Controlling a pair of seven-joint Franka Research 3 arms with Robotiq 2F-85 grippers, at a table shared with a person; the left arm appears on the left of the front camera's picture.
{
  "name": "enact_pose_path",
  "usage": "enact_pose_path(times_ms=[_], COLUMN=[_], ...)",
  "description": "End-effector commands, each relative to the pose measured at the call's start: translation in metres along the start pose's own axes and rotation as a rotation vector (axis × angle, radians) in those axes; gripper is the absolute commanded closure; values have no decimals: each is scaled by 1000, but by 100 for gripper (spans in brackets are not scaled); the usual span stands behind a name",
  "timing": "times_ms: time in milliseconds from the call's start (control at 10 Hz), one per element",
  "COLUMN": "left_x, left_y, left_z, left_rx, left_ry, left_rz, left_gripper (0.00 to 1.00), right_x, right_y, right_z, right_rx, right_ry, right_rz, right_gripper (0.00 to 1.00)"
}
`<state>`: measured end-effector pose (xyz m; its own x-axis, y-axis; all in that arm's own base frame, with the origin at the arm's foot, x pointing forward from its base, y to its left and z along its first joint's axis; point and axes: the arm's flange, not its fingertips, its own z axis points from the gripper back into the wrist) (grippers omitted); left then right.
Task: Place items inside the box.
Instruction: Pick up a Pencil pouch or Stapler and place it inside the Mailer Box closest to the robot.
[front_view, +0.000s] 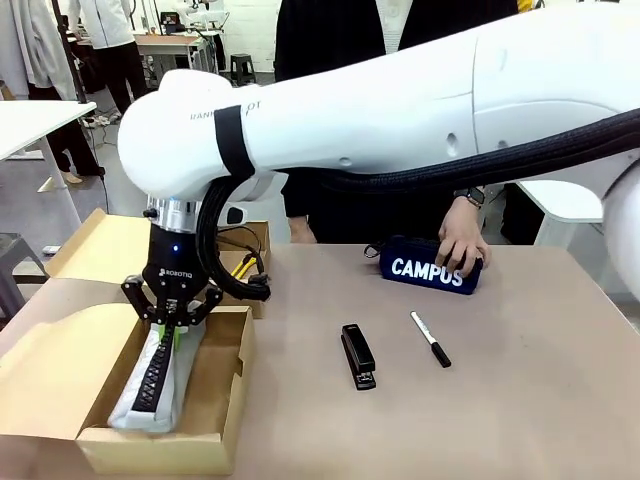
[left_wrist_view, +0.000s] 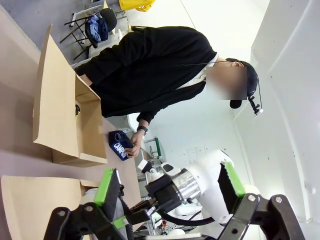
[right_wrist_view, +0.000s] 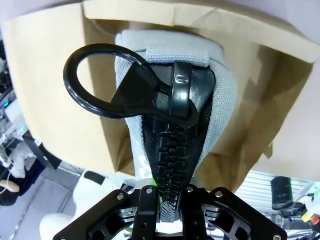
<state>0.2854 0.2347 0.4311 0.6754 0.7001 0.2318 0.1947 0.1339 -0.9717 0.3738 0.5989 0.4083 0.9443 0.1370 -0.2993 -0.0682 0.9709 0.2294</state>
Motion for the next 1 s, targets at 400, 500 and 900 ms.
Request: enact_pose_path(times_ms=[400, 500, 900], left_x=[-3, -3, -3], left_y=[-1, -1, -1], left_z=[-1, -1, -1], left_rx=[-17, -17, -17], left_ry=[-6, -6, -6], left_rz=[-20, -20, -20], left_gripper=[0, 0, 0], right_x=[11, 13, 17], right_y=[7, 6, 2], right_z=[-25, -24, -24], right_rx=[-40, -27, -10], right_ry=[12, 27, 35], right_rz=[15, 12, -17], right_gripper=[89, 71, 0])
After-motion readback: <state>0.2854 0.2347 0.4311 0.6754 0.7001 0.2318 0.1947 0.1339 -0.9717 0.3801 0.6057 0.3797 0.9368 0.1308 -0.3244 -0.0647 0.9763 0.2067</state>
